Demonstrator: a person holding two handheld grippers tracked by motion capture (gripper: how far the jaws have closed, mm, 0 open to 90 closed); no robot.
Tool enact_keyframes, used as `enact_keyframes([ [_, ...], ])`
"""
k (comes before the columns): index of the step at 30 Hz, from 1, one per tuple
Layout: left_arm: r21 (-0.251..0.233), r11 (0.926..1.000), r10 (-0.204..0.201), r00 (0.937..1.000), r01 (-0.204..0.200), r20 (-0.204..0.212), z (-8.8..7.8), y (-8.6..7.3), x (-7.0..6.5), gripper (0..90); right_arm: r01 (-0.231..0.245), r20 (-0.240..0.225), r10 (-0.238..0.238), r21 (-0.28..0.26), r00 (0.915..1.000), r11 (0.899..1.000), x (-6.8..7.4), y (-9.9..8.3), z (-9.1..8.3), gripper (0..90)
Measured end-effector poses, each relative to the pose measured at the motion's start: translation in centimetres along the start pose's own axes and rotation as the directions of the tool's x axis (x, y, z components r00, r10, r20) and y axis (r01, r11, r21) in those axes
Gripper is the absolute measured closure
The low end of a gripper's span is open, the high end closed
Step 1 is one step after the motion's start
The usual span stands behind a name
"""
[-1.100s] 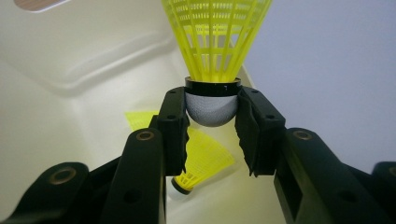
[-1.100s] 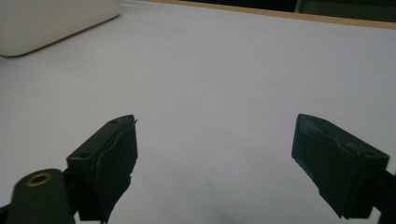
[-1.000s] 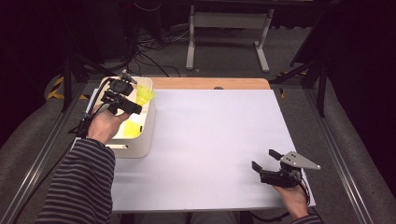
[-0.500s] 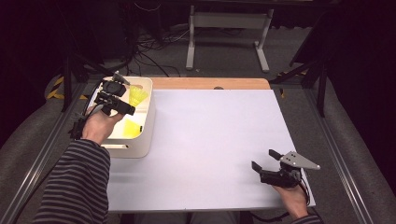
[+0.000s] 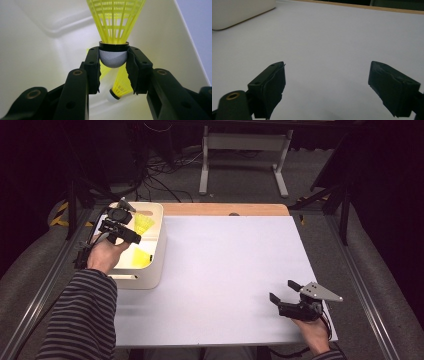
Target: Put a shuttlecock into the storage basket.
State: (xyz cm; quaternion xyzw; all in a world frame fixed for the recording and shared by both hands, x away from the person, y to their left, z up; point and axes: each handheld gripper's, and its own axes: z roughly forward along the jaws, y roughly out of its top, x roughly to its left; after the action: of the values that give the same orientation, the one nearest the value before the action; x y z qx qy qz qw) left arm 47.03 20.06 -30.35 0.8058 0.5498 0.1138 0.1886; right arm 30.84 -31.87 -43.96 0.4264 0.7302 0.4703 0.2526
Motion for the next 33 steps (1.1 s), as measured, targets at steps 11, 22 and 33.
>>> enact_keyframes([
  [11,0.035,0.9985,-0.042,0.9988,0.043,-0.024,1.1,-0.2,1.2,64.8,0.0,-0.002,0.0,-0.005,1.0,1.0,0.0,0.0,0.0,14.5],
  [22,0.043,0.9971,-0.061,0.9976,0.062,-0.032,1.9,-0.4,1.9,64.7,-0.001,0.0,0.001,-0.001,1.0,1.0,0.0,0.0,0.0,14.5],
  [33,0.036,0.9984,-0.042,0.9986,0.043,-0.032,2.3,-0.3,1.6,63.9,0.0,-0.001,0.0,-0.003,1.0,1.0,0.0,0.0,-0.1,14.5],
])
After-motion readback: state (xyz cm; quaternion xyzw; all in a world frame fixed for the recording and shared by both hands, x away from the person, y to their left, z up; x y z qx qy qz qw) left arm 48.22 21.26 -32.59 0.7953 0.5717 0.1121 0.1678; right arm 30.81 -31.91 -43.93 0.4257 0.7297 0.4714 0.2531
